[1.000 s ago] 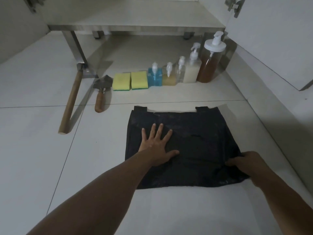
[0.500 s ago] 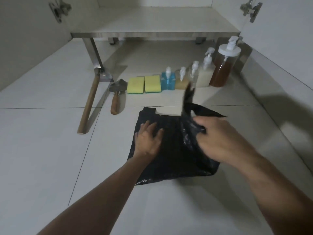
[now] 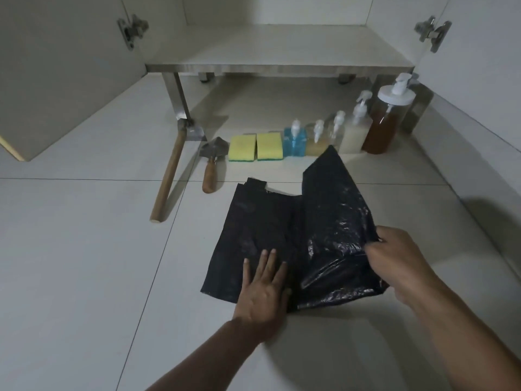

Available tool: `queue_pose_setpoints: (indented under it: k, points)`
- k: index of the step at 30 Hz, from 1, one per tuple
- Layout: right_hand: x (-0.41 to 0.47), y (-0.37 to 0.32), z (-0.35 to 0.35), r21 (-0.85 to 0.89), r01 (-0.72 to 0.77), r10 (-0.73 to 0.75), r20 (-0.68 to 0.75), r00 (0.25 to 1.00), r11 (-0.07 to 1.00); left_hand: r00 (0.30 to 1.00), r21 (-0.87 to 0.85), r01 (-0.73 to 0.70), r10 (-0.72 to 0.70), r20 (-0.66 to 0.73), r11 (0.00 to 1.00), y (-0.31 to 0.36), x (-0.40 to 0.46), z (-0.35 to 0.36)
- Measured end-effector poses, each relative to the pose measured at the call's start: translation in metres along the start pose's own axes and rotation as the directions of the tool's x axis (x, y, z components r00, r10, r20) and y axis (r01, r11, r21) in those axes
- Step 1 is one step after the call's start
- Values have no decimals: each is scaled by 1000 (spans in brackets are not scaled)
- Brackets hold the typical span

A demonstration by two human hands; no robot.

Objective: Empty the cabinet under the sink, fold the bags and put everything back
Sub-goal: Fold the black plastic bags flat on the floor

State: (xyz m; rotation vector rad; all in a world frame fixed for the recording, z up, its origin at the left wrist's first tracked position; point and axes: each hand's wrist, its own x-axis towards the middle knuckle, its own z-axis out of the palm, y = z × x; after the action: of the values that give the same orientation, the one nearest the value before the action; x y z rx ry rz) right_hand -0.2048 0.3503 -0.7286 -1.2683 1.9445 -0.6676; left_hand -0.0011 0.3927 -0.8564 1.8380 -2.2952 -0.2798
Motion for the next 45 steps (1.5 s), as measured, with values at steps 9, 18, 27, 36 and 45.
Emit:
queue_pose_setpoints:
  k: [9,18,27,36,45]
  points:
    - [-4,-30,17,95,152,-156,36,987,984,1000,-463,-13,1,-27,886,35,-51,3]
    - [-31,-110,123,-193,369,-182,612,770,909,607,-946,263,-795,8,191,-10,-56,-48]
    - [15,-32,155,-318,594,-544,238,804,739,733,-412,384,-544,-408,826,-21,-57,-56]
    - [98,-24,150,-534,642,-426,482,766,550,961,33,265,-261,-88,964,-16,-53,9]
    - [95,-14,146,-579,611,-636,195,746,539,856,-239,432,-479,-195,870,-13,-60,8]
